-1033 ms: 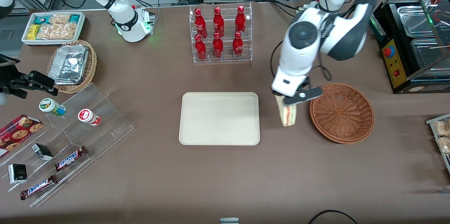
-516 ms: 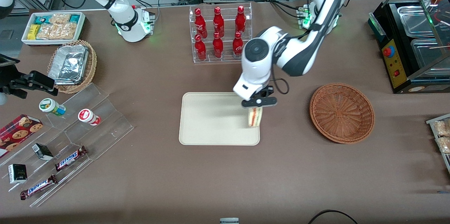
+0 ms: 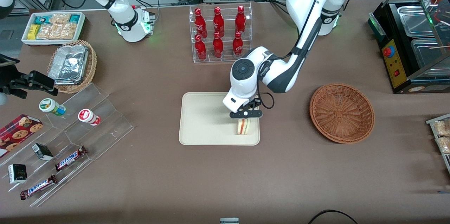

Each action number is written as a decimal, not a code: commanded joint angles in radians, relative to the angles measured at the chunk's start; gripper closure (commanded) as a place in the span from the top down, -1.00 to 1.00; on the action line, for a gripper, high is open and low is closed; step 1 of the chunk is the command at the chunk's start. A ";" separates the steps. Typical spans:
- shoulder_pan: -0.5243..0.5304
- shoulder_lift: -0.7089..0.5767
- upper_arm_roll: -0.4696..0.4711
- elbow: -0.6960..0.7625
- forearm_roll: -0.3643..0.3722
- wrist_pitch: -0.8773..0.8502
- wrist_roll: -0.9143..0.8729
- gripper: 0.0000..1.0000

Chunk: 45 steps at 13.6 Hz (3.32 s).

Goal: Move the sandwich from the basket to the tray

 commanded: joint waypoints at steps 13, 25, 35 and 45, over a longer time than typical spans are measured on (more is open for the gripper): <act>-0.023 0.039 0.013 0.049 0.064 0.011 -0.105 0.22; 0.033 -0.231 0.016 0.167 0.053 -0.372 -0.093 1.00; 0.328 -0.502 0.017 0.168 -0.099 -0.572 0.134 1.00; 0.609 -0.572 0.016 0.159 -0.142 -0.744 0.538 1.00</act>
